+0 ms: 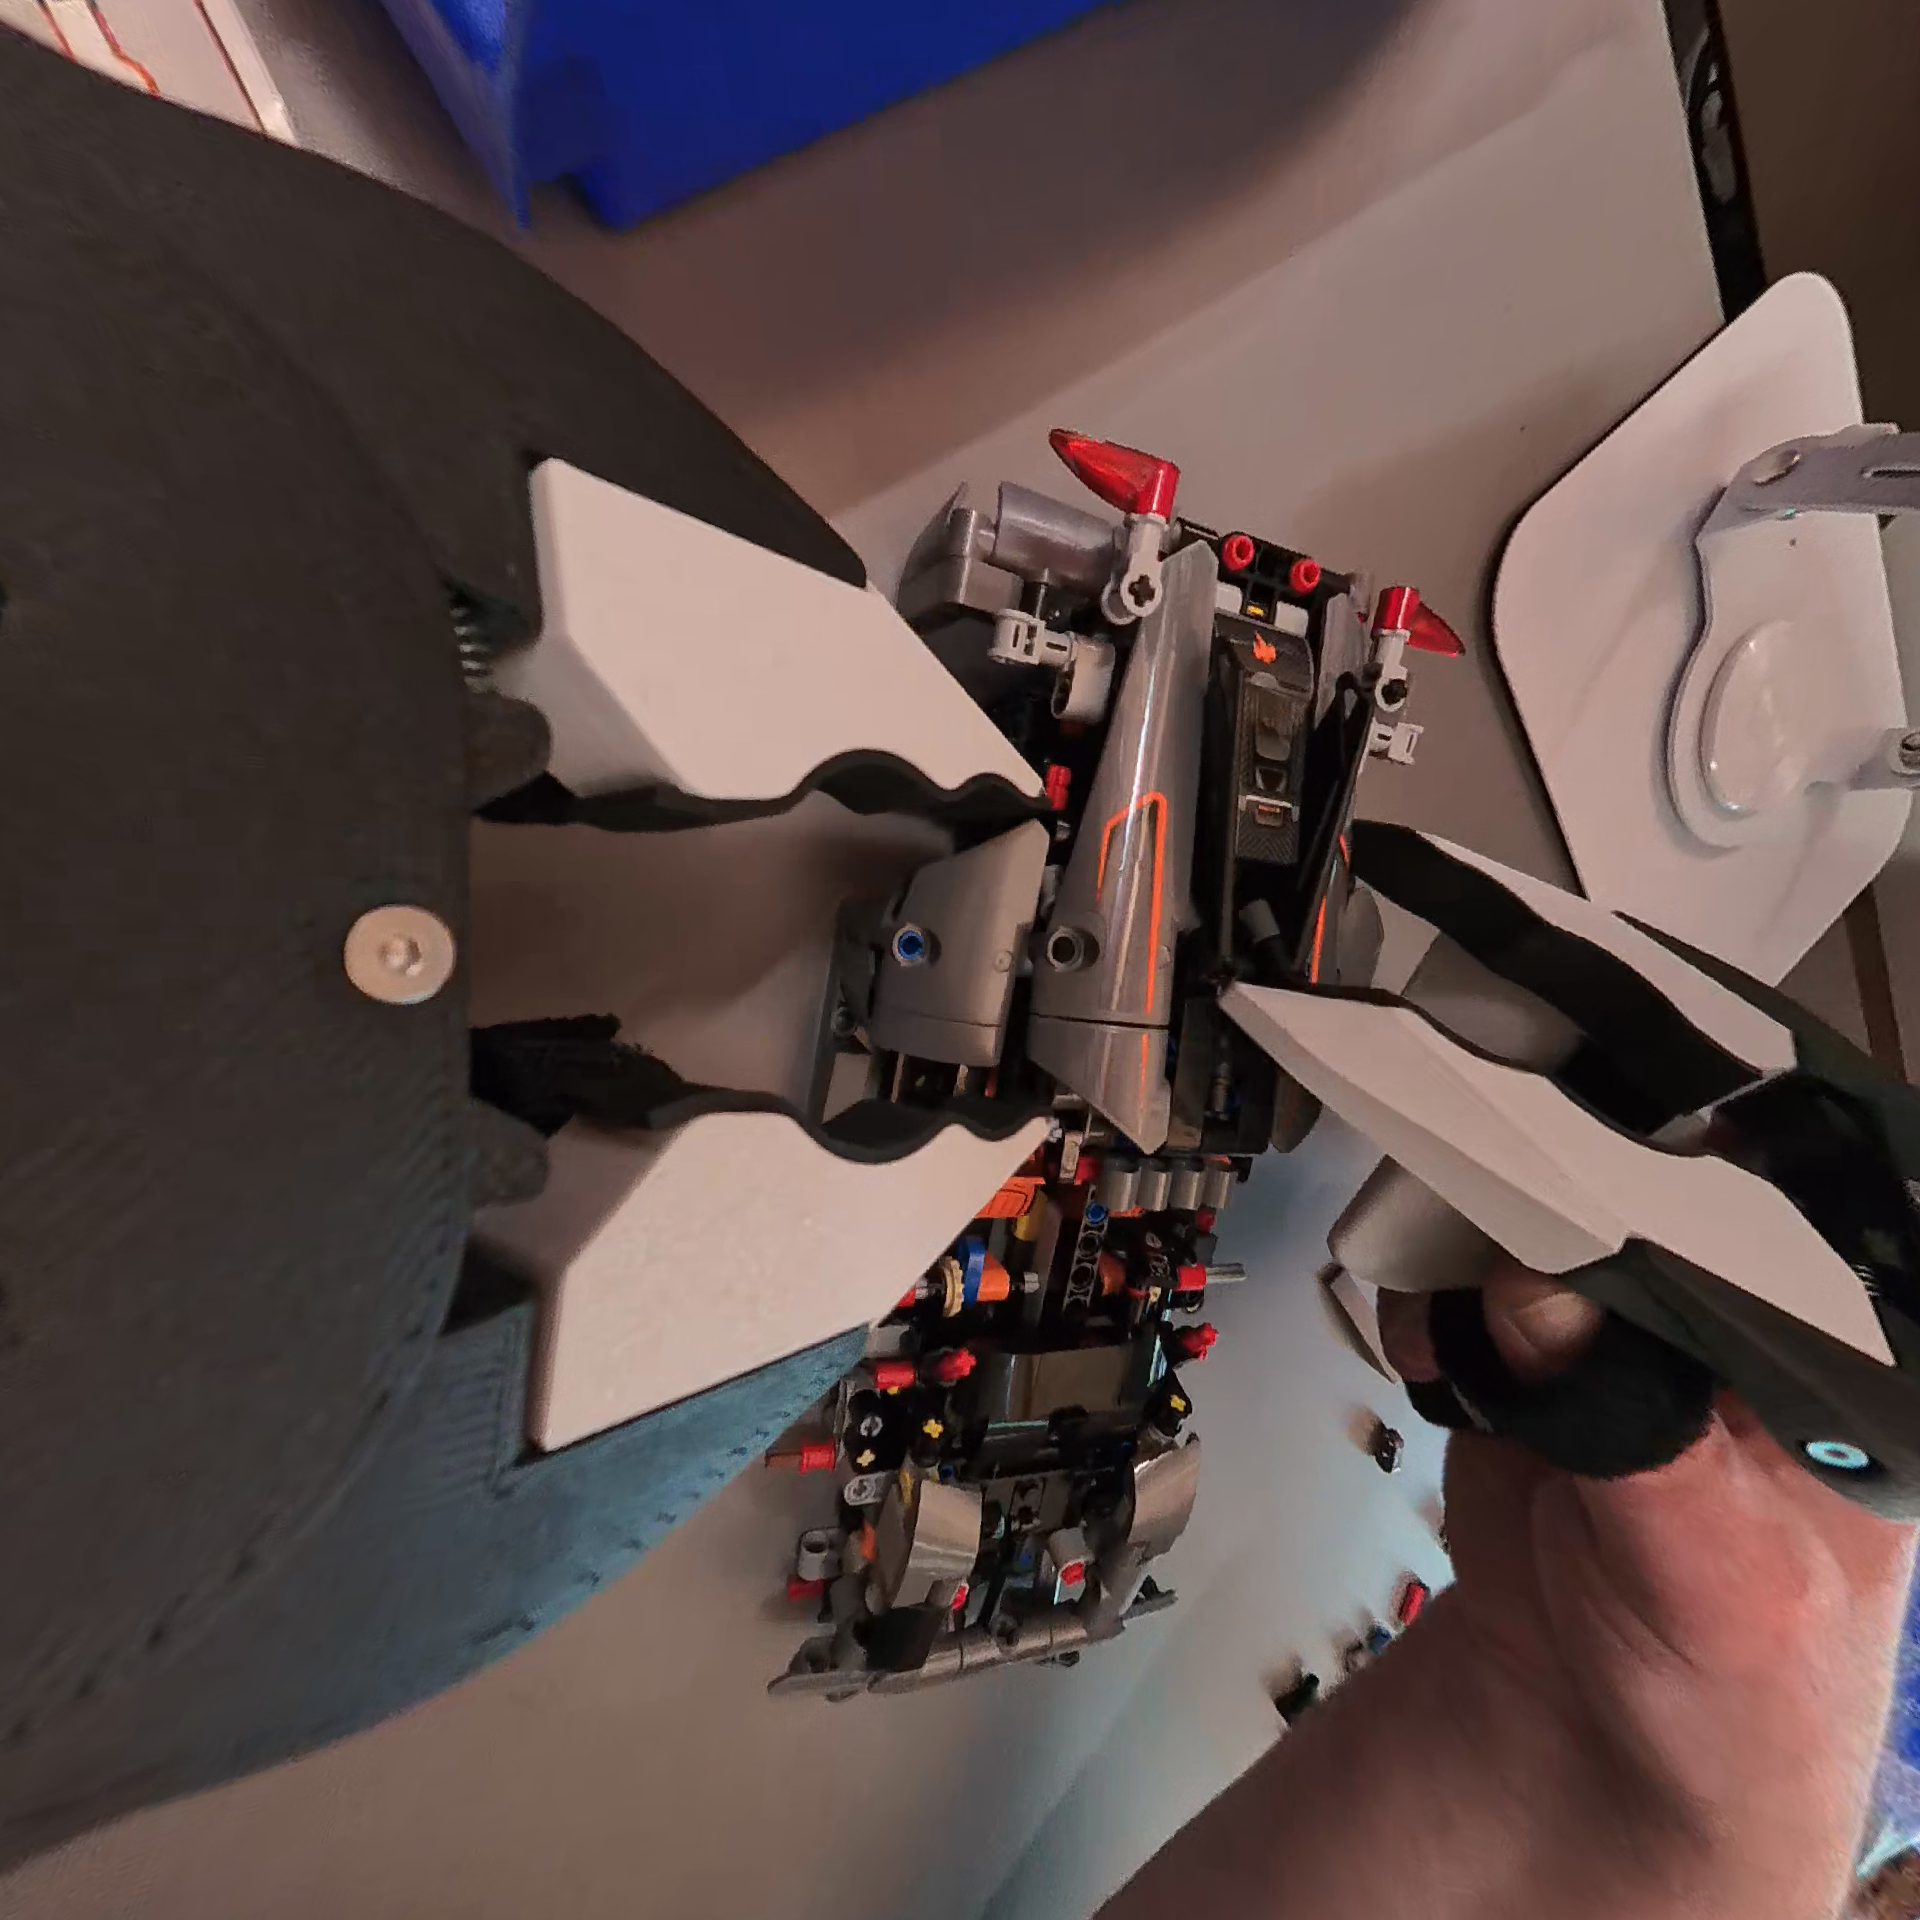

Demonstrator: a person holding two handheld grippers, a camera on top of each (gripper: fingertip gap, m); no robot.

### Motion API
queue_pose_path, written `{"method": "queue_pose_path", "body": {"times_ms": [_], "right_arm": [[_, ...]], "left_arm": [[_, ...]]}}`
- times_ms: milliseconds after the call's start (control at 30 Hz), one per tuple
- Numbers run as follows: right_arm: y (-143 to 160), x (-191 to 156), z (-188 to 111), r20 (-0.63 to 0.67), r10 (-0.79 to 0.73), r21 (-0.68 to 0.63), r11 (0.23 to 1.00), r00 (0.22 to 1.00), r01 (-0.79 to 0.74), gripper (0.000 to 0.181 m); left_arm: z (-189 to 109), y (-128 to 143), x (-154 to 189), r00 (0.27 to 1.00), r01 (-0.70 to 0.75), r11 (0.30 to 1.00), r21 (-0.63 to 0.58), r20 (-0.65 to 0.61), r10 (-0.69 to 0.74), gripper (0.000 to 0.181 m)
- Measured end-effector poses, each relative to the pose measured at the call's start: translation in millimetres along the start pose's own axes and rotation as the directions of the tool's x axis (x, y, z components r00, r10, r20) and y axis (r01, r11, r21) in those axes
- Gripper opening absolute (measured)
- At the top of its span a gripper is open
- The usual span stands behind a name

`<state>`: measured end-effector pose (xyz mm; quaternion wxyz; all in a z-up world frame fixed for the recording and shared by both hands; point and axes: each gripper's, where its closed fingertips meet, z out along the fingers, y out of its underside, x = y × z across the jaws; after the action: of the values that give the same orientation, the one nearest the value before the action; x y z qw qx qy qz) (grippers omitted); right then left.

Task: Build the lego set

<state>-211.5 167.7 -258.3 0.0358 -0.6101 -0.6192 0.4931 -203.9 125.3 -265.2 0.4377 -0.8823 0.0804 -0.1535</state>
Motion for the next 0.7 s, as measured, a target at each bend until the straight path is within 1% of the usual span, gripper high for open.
{"method": "queue_pose_path", "body": {"times_ms": [167, 267, 333, 400, 700], "right_arm": [[-1.9, -0.2, -1.9, 0.011, -0.032, 0.031, 0.999, 0.999, 0.032, 0.057], [-7.0, 0.2, -3.6, -0.001, -0.063, 0.07, 0.996, 0.998, 0.063, 0.056], [-7.6, -0.7, -4.2, 0.01, -0.066, 0.078, 0.995, 0.998, 0.065, 0.058], [-8.1, 0.3, -5.2, 0.015, -0.057, 0.086, 0.995, 0.998, 0.056, 0.054], [-6.4, 3.0, -6.9, -0.008, -0.039, 0.115, 0.993, 0.999, 0.039, 0.053]], "left_arm": [[0.0, -4.3, -1.0, 1.0, 0.008, 0.999, 0.034, -0.001, -0.008, 0.051], [0.7, -7.3, -1.4, 1.0, 0.004, 0.998, 0.059, 0.004, -0.004, 0.051], [0.8, -7.6, -1.9, 1.0, -0.003, 0.998, 0.063, 0.011, 0.002, 0.05], [0.6, -8.6, -2.0, 1.0, -0.003, 0.997, 0.072, 0.016, 0.002, 0.05], [3.1, -8.1, -3.8, 0.996, 0.088, 0.992, 0.09, -0.023, -0.086, 0.05]]}}
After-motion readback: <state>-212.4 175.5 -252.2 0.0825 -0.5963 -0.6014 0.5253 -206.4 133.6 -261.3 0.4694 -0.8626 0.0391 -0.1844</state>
